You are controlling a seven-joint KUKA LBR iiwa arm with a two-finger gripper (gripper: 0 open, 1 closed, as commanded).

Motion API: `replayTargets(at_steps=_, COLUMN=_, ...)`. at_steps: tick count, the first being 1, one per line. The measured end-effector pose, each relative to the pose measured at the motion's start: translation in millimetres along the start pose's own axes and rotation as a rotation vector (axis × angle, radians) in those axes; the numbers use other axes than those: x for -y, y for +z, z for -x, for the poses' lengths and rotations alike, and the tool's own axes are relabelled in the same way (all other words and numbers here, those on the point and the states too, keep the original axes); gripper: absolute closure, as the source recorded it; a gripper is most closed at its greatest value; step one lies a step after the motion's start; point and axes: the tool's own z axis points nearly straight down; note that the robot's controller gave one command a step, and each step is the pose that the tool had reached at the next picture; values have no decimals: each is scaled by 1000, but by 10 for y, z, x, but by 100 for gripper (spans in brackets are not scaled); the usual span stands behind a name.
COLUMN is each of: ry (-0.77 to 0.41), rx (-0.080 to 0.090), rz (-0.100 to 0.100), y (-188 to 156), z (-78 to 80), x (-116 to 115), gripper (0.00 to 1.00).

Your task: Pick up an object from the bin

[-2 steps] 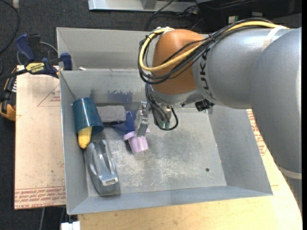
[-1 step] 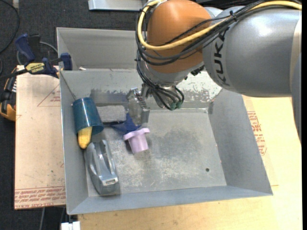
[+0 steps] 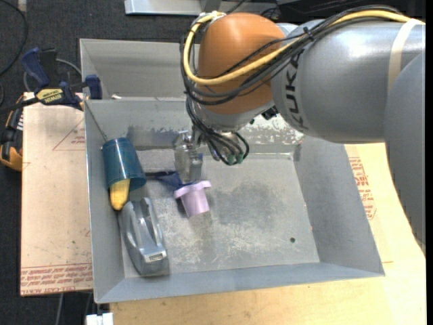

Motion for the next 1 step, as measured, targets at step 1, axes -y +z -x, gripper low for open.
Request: replayTargets(at_steps=1, ry=-69, rx=-3, rz=1, y=559, z=-315, x=23, gripper=100)
